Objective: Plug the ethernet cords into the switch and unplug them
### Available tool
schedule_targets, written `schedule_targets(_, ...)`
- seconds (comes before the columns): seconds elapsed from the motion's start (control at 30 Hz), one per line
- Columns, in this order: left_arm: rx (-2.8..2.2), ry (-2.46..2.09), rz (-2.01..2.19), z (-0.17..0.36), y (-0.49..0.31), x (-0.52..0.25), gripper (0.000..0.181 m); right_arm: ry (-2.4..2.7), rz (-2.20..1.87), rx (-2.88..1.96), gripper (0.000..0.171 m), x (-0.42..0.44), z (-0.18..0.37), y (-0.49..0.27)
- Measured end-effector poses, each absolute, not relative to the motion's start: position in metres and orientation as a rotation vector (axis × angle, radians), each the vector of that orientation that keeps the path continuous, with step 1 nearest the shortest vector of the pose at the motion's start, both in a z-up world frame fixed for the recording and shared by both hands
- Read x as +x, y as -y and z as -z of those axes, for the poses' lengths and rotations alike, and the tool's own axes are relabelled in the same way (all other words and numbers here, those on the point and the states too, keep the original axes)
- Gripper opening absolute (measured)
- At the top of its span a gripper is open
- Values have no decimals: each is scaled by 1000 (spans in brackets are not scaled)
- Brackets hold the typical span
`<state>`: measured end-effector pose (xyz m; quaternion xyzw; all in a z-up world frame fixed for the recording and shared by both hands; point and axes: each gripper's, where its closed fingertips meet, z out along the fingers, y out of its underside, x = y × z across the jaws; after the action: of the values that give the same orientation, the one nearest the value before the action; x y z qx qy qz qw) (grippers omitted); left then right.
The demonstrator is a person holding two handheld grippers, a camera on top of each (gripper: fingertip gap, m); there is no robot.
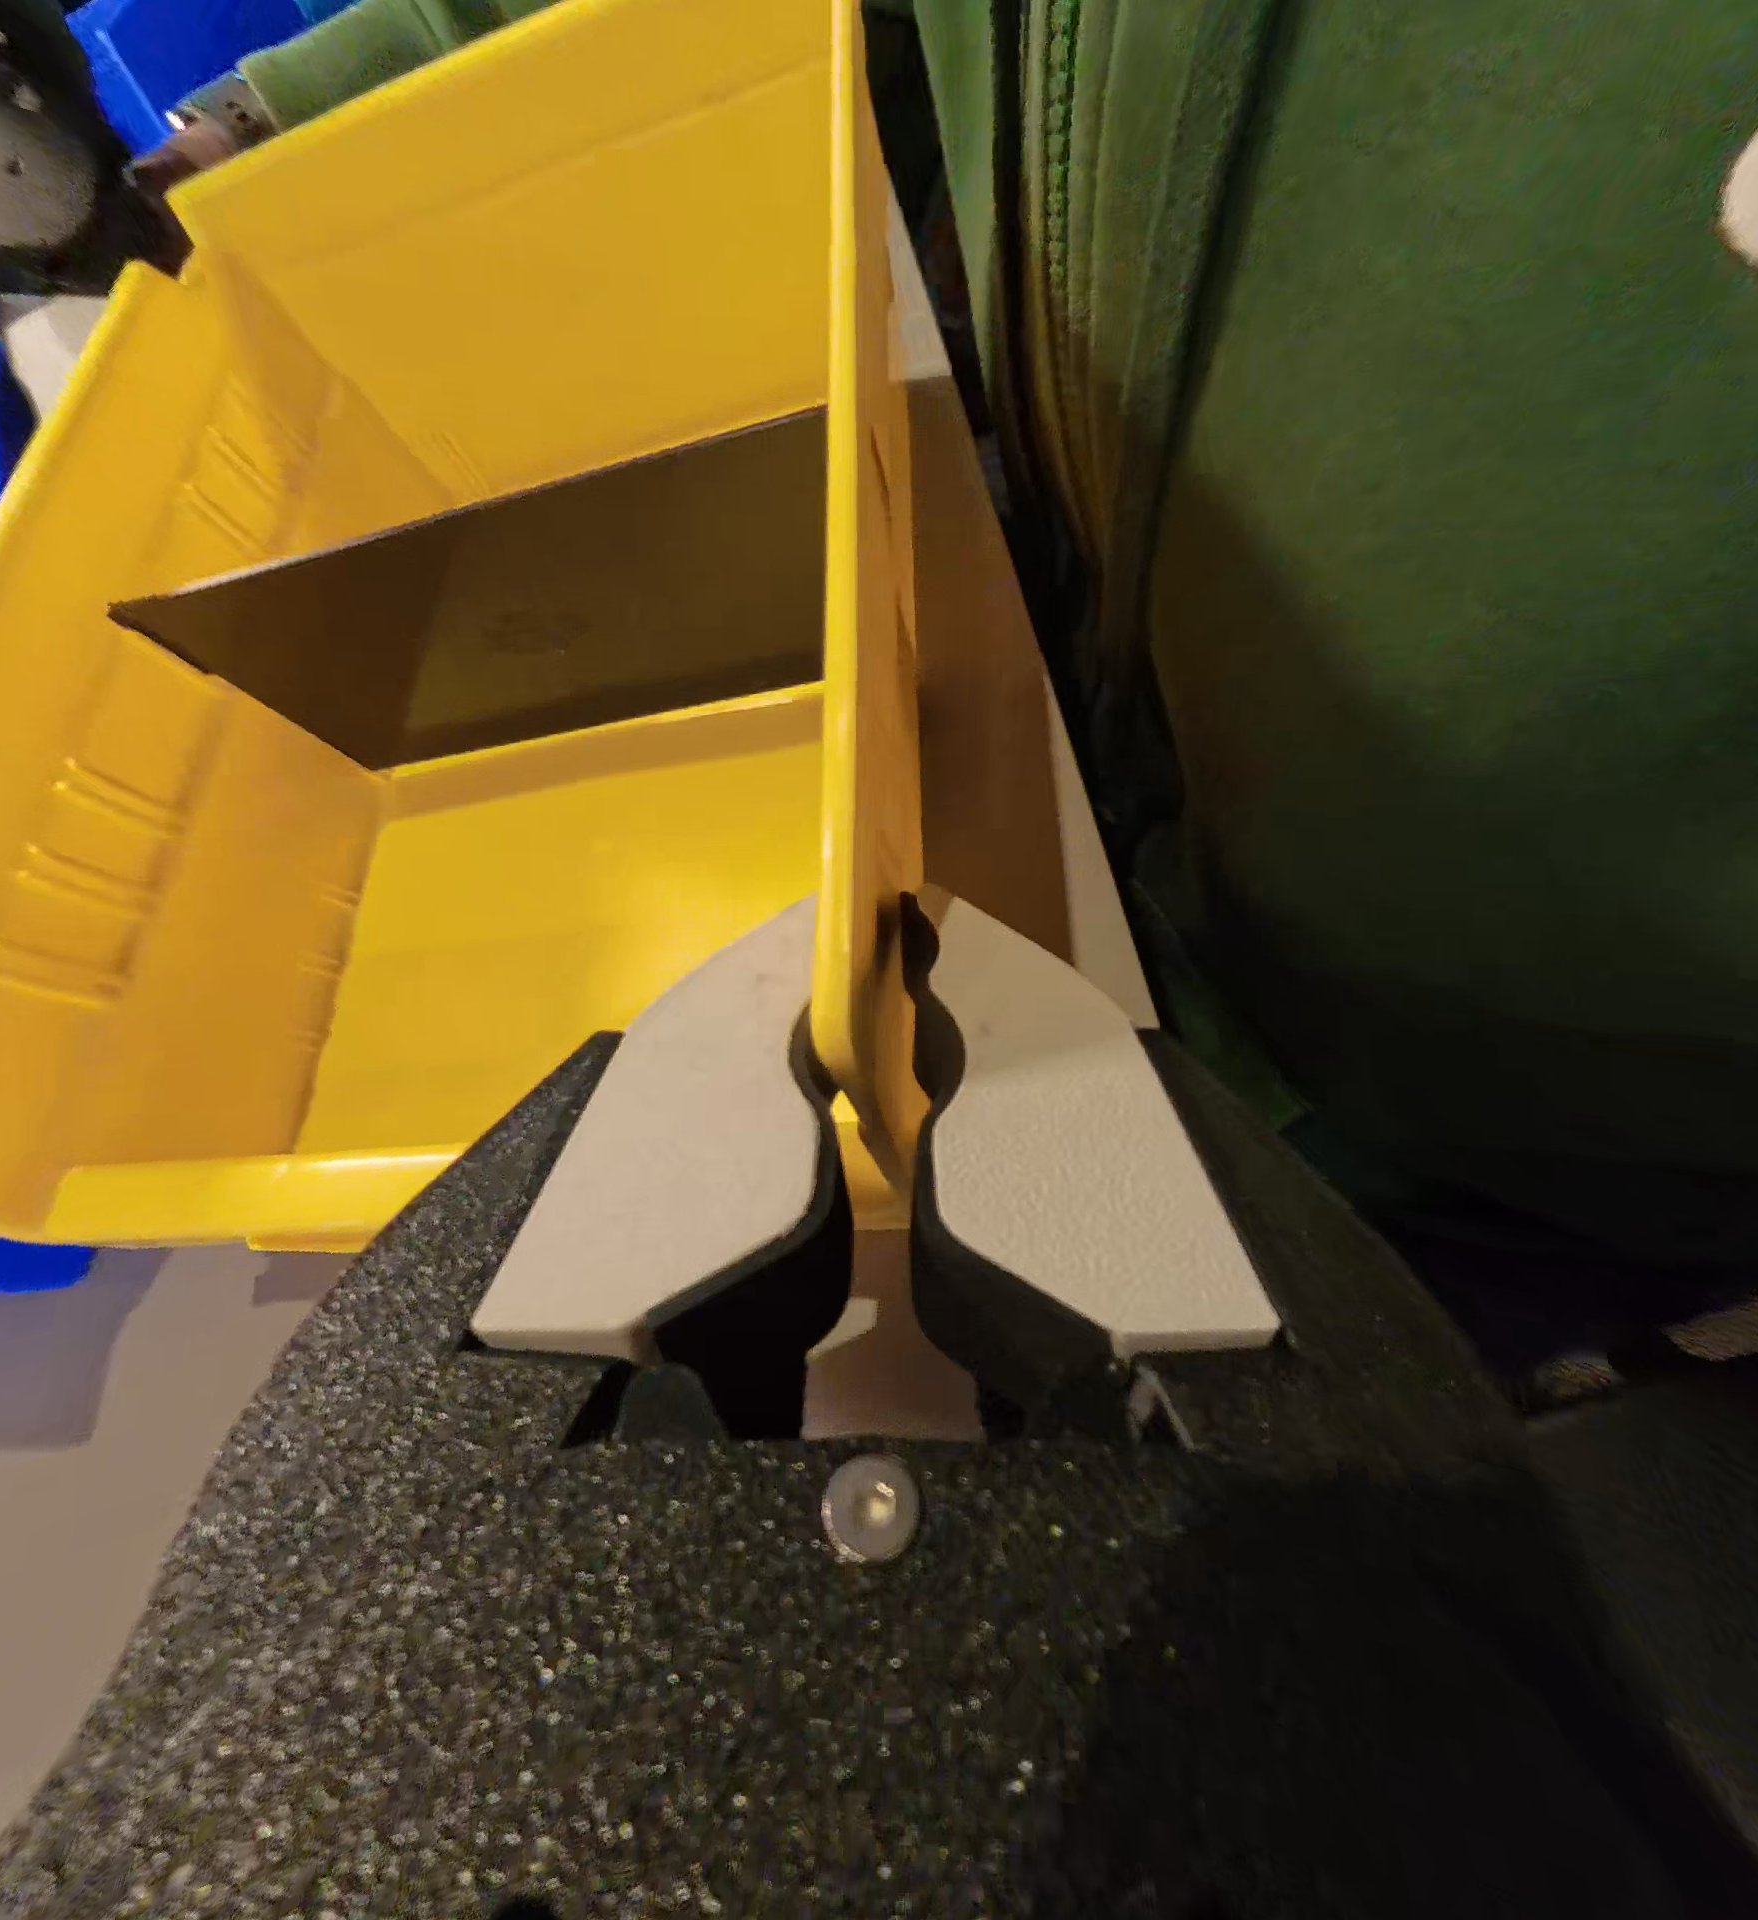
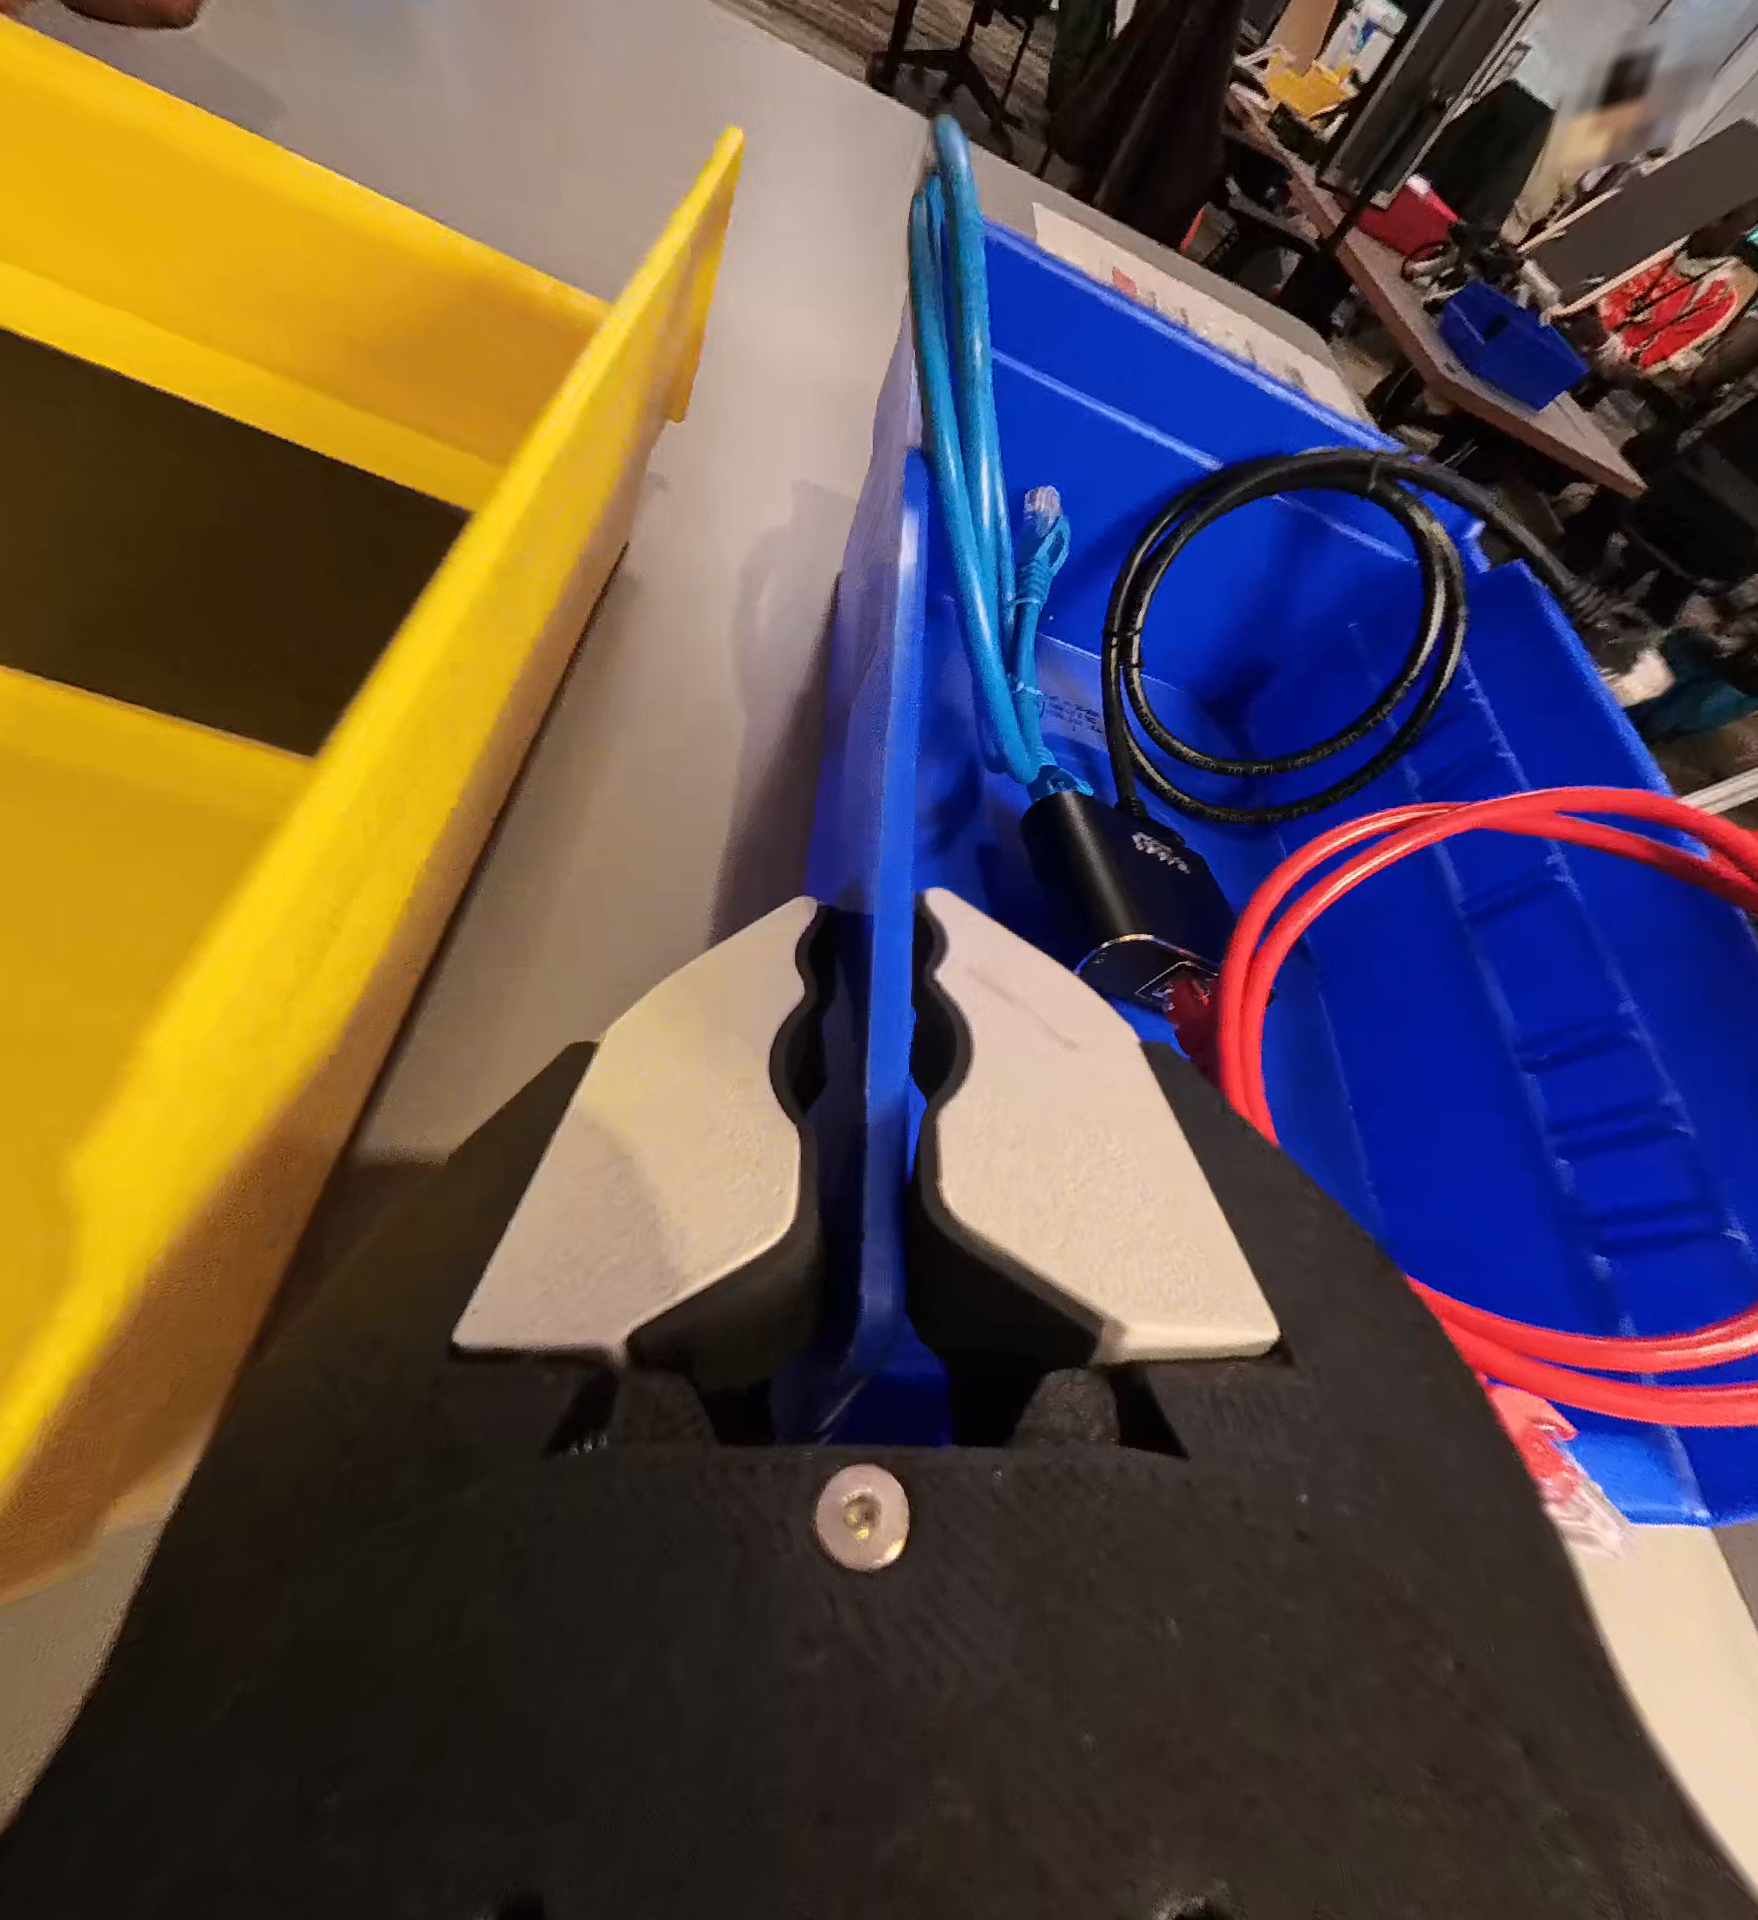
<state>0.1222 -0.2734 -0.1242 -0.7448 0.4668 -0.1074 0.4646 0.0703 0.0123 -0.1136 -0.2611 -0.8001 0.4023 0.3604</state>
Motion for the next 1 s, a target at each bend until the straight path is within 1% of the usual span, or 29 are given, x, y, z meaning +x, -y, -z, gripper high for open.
schedule_targets(0.07,-1804,-1118,262,121,273,124,10,1985,-1083,-669,15,72,97,-14)
schedule_targets(0.1,-1796,-1100,292,118,275,125,15,1952,-1111,-680,19,75,87,-17)
schedule_targets(0.13,-1777,-1068,314,112,276,124,21,1926,-1127,-691,24,78,78,-21)
schedule_targets(0.17,-1746,-1035,330,103,276,122,21,1916,-1115,-706,28,81,73,-26)
schedule_targets(0.23,-1679,-975,357,81,278,116,24,1894,-1057,-749,30,87,66,-38)
schedule_targets(0.37,-1626,-820,348,41,269,86,32,1753,-1030,-834,29,110,36,-62)
schedule_targets(0.47,-1687,-587,194,22,231,36,34,1657,-987,-1048,30,132,21,-81)
schedule_targets(0.53,-1811,-356,148,21,200,-5,35,1617,-1034,-1248,36,151,21,-77)
schedule_targets(0.6,-1939,-142,113,30,168,-45,36,1632,-1097,-1394,49,169,29,-56)
schedule_targets(0.63,-1989,-63,109,37,153,-62,38,1638,-1095,-1464,53,178,36,-47)
schedule_targets(0.67,-2027,3,126,44,138,-76,42,1652,-1091,-1529,63,186,44,-38)
schedule_targets(0.77,-2085,150,254,58,91,-102,55,1683,-1104,-1684,79,204,66,-8)
schedule_targets(0.83,-2134,216,335,69,65,-110,57,1695,-1099,-1745,81,212,77,8)
schedule_targets(0.9,-2215,230,347,85,50,-114,53,1742,-1094,-1777,76,218,87,24)
schedule_targets(0.93,-2239,226,331,89,47,-116,41,1766,-1080,-1789,72,221,93,29)
schedule_targets(1.0,-2229,183,317,89,44,-116,25,1784,-1073,-1779,63,223,96,33)
